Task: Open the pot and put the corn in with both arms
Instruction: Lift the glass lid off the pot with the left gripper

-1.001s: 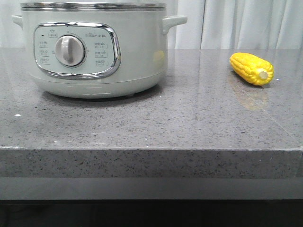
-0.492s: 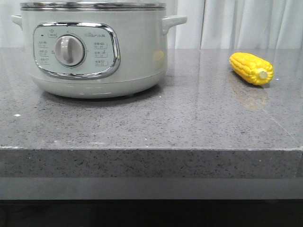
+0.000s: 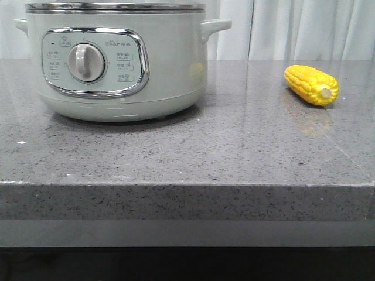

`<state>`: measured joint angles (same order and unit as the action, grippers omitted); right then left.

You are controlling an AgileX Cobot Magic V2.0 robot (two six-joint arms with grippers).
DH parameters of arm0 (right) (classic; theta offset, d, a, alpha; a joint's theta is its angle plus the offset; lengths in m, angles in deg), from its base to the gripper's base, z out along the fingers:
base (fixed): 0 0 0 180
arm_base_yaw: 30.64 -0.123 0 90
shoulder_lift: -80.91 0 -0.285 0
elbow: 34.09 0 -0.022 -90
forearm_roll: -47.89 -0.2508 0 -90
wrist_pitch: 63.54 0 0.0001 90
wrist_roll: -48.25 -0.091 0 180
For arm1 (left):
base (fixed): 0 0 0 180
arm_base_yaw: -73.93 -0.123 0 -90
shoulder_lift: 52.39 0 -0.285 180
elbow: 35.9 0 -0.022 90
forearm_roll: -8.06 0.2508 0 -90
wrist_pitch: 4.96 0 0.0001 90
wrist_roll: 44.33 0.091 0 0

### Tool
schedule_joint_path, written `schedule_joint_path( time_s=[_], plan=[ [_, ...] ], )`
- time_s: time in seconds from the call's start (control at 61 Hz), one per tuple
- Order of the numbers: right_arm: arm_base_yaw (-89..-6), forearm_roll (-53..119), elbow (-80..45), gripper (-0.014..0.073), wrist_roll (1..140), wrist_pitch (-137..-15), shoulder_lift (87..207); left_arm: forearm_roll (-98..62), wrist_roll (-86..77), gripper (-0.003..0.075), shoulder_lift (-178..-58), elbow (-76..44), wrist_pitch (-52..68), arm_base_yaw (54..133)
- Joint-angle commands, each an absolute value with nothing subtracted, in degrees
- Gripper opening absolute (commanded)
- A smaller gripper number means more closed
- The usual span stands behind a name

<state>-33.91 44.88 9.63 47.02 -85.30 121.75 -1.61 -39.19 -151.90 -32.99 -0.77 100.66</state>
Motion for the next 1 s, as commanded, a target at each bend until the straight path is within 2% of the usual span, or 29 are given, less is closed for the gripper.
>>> schedule_joint_path(
  time_s=[0.0,0.066,0.148,0.394,0.705,0.984],
  plan=[
    [-33.7,45.3,7.7,0.0491,47.2,-81.1,122.2,-2.3,-39.3,0.0244,-150.3,-34.8,-5.0,100.8],
    [-33.7,45.3,7.7,0.0491,47.2,-81.1,122.2,-2.3,-39.3,0.0193,-150.3,-34.8,-5.0,100.8],
    [-33.7,45.3,7.7,0.0491,47.2,-81.1,122.2,-2.3,-39.3,0.0165,-150.3,-34.8,-5.0,100.8],
    [-33.7,45.3,7.7,0.0491,47.2,-81.1,122.2,-2.3,-39.3,0.0165,-148.2,-36.4,-6.5,100.8],
    [-33.7,45.3,7.7,0.0491,47.2,-81.1,122.2,-2.1,-39.3,0.0165,-140.5,-42.4,-3.0,99.9],
    [-33.7,45.3,7.7,0.0491,47.2,-81.2,122.2,-2.1,-39.3,0.0165,-128.4,-41.3,8.0,90.9]
  ],
)
